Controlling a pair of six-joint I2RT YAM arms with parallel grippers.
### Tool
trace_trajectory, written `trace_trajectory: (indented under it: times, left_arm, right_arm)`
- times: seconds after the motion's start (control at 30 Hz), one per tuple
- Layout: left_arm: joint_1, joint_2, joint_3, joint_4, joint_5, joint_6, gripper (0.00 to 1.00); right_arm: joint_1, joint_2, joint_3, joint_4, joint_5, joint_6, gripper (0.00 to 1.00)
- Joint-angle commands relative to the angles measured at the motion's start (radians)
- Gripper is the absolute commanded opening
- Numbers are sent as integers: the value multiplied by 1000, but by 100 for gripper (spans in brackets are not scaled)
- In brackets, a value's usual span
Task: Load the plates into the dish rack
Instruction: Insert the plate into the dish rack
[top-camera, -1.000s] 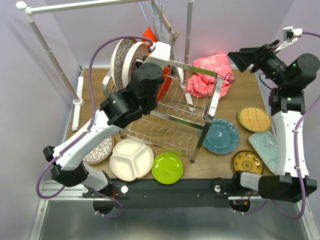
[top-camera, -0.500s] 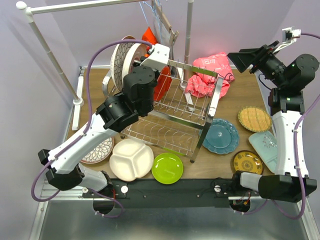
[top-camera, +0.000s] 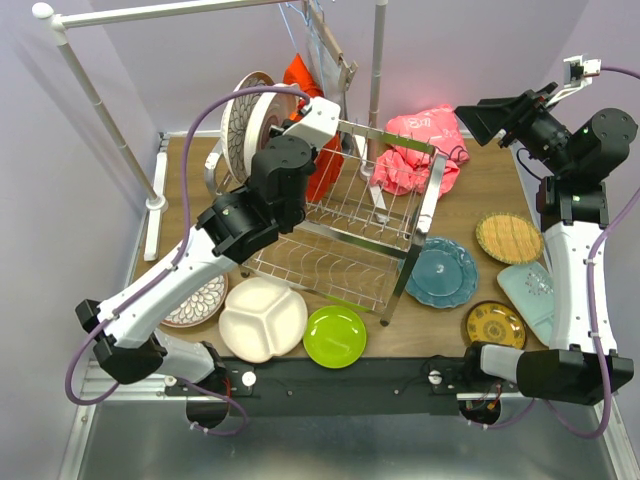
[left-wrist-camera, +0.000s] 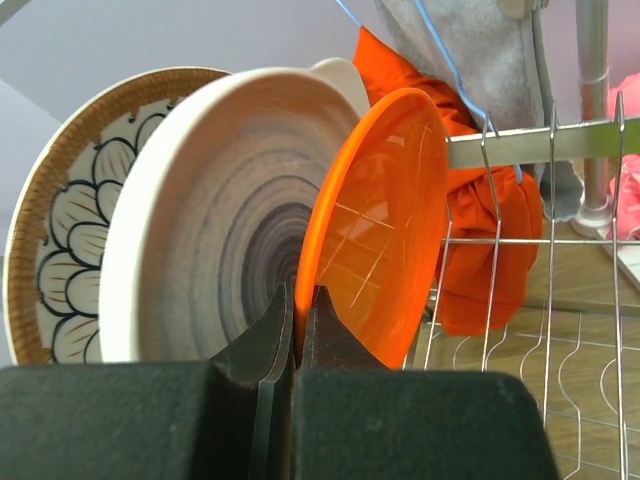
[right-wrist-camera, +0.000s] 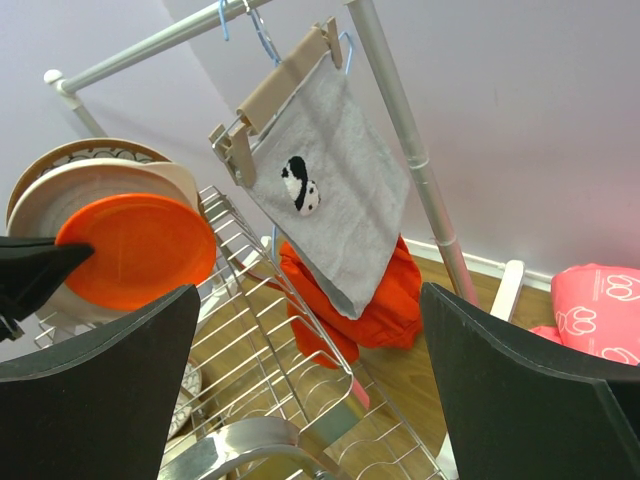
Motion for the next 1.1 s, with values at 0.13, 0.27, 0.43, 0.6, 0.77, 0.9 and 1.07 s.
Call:
trace_trajectory:
  times: [0.13,0.27,0.43,0.6,0.77,0.9,1.07]
  left_arm:
    - [19,-35,-41,32,32,18,0]
    - [20,-38,-52,26,40,10,0]
    - [20,-35,-49,14,29,-8,5]
    - [20,-27,-21,-3,18,-22,22]
    - [20,-15,25,-27,3,-36,33]
    - [20,-3,68,-41,4,-50,38]
    - [20,-3,141,-50,27,-71,40]
  right_arm:
    - [-4,-16,-14,-18,16,5,100]
    - [-4,-14,-13,-18,16,5,100]
    - [-5,-13,-13,-18,16,2,100]
    - [-5,-16,-14,-19,14,0,100]
    - [-5,-16,-16,-19,10,0,100]
    - [-7,-16,-14,-21,10,0,100]
    - [-5,-19,-19,-22,8,-3,100]
